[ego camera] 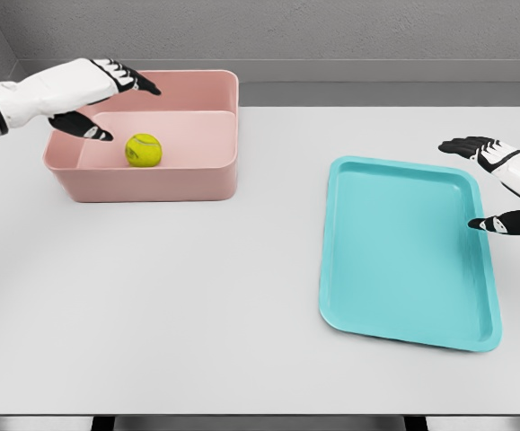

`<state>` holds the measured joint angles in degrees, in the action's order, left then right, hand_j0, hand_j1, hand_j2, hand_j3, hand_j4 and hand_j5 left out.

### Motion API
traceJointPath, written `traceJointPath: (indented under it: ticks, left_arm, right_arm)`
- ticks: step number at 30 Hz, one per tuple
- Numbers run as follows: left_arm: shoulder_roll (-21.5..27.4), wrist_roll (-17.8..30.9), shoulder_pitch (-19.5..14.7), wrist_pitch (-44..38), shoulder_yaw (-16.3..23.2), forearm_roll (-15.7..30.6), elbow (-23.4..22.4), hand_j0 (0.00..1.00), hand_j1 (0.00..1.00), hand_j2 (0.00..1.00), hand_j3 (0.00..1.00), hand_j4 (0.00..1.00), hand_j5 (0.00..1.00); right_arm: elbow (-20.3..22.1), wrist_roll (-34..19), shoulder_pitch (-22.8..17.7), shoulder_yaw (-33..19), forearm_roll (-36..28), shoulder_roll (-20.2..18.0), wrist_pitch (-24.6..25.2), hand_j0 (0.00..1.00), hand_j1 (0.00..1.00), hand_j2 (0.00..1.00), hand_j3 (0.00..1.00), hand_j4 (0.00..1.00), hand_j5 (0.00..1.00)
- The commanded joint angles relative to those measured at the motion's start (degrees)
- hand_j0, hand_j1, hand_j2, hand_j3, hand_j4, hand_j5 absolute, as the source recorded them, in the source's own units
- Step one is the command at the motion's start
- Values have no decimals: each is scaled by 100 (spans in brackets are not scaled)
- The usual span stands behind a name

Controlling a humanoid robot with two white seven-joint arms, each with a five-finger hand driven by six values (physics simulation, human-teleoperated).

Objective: Put the tennis from the blue tray into the pink basket with both arms

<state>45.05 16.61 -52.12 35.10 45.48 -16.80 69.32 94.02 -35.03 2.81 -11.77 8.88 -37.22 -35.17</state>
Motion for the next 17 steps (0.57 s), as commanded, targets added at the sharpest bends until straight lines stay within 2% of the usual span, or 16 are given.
traceJointPath:
  ticks: [1,8,10,17]
  left_arm:
    - [-5,-9,0,-10,-31,45,240,100,100,100,100,100,100]
    - [575,-9,123,-10,-66,54,205,100,100,100,100,100,100]
    - [777,-9,202,-10,-75,256,126,100,100,100,100,100,100]
    - [857,-9,378,-10,-136,309,-191,100,100,100,100,100,100]
  right_arm:
    - [3,3,0,0,-44,-5,17,100,100,100,100,100,100]
    - [3,3,0,0,-44,-5,17,100,100,100,100,100,100]
    - [3,3,-9,0,-44,-5,17,100,100,100,100,100,100]
    - [3,3,-26,0,-44,-5,17,100,100,100,100,100,100]
